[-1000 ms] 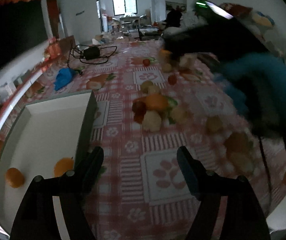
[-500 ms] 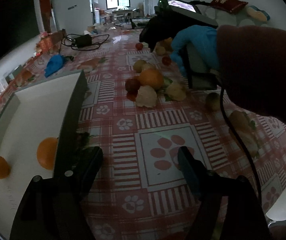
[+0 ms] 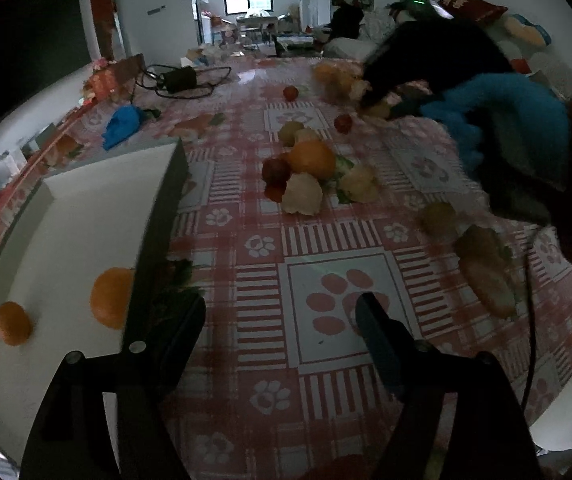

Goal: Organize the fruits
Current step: 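Close the right tool on a yellow fruit while the left tool grasps another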

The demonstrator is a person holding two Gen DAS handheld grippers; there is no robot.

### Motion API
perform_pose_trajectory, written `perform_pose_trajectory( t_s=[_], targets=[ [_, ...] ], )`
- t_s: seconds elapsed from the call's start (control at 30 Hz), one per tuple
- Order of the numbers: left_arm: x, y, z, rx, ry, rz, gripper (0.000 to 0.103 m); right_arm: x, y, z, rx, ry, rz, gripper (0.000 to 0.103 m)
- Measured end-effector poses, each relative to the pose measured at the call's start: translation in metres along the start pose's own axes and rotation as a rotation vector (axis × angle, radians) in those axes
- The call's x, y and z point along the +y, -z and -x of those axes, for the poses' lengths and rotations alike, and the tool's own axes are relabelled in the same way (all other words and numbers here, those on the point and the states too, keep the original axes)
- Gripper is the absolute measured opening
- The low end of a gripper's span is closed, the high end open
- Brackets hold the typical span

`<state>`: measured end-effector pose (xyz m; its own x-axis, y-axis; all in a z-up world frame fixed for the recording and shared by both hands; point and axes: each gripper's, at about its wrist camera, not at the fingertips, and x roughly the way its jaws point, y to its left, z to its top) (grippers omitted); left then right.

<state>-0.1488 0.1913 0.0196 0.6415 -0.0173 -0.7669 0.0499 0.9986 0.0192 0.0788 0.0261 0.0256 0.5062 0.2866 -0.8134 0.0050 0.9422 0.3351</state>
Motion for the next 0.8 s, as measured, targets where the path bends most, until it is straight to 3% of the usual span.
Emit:
perform_pose_trajectory(
  t_s=[0.23, 0.33, 0.57, 0.63, 0.8],
  targets=[
    [0.001, -0.005, 0.030, -0.026, -0.001, 0.022, 0.081, -0.034, 0.014, 0.054, 0.035, -0.155, -0.127, 0.031],
    [0.000, -0.012, 0.043, -0.038, -0.011, 0.006, 0.081, -0.042, 0.019, 0.073, 0.030, -0.181, -0.149, 0.031],
    [0.008, -0.044, 0.060, 0.001, 0.072, 0.005, 0.081, -0.067, 0.038, 0.100, 0.051, -0.232, -0.200, 0.031],
    [0.006, -0.050, 0.058, 0.023, 0.100, 0.010, 0.081, -0.077, 0.044, 0.105, 0.055, -0.233, -0.213, 0.031],
    [-0.013, -0.050, 0.035, 0.093, 0.122, 0.006, 0.081, -0.101, 0.066, 0.118, 0.026, -0.127, -0.167, 0.031]
  ],
)
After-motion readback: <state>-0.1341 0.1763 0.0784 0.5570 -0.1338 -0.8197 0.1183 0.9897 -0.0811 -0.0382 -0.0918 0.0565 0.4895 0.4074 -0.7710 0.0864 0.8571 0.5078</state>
